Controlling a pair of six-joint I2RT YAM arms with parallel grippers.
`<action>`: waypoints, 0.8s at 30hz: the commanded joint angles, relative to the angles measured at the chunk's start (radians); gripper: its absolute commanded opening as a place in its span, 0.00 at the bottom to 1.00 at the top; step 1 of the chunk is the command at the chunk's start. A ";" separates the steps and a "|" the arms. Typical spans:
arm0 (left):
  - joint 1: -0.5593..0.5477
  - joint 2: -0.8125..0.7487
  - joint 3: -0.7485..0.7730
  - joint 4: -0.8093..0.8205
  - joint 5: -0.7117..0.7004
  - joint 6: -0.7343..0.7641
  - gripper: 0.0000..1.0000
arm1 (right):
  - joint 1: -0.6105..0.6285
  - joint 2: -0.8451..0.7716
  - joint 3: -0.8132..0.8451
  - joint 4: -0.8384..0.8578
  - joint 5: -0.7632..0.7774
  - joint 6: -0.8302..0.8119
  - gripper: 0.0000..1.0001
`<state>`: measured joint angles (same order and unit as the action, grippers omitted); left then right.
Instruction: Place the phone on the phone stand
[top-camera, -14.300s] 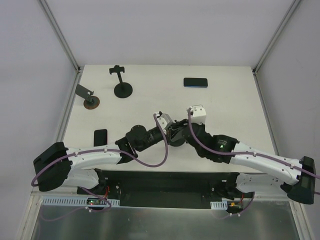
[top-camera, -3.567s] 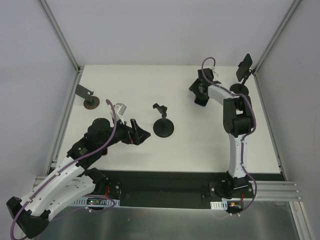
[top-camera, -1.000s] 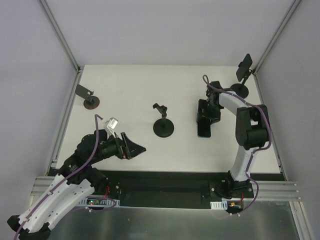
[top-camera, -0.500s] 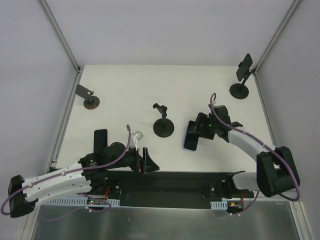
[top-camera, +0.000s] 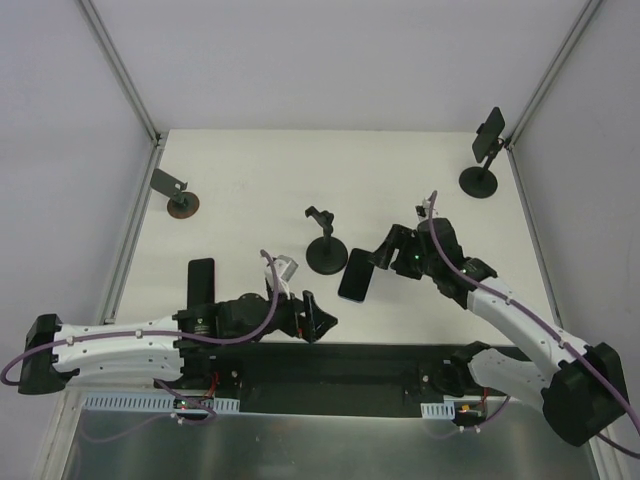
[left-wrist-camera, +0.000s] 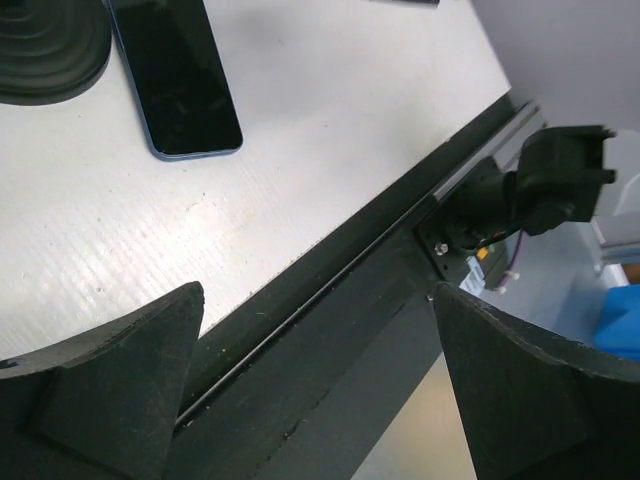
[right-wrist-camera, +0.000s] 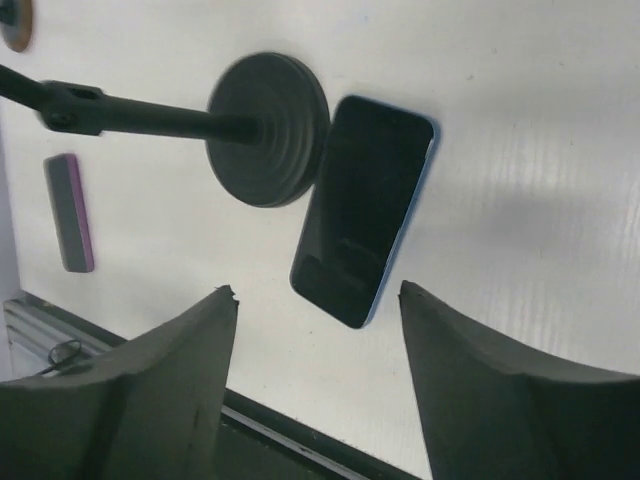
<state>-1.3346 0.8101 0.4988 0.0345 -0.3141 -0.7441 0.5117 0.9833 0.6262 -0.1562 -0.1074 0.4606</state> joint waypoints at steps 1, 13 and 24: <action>-0.003 -0.192 -0.095 0.025 -0.083 -0.090 0.95 | 0.048 0.109 0.088 -0.146 0.086 -0.027 0.89; -0.003 -0.414 -0.209 -0.091 -0.108 -0.161 0.94 | 0.269 0.664 0.602 -0.641 0.442 0.101 0.96; -0.003 -0.385 -0.178 -0.127 -0.049 -0.155 0.93 | 0.321 0.767 0.567 -0.494 0.451 0.274 0.97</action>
<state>-1.3346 0.4183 0.3019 -0.0849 -0.3923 -0.8841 0.8291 1.7462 1.2335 -0.6926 0.3191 0.6582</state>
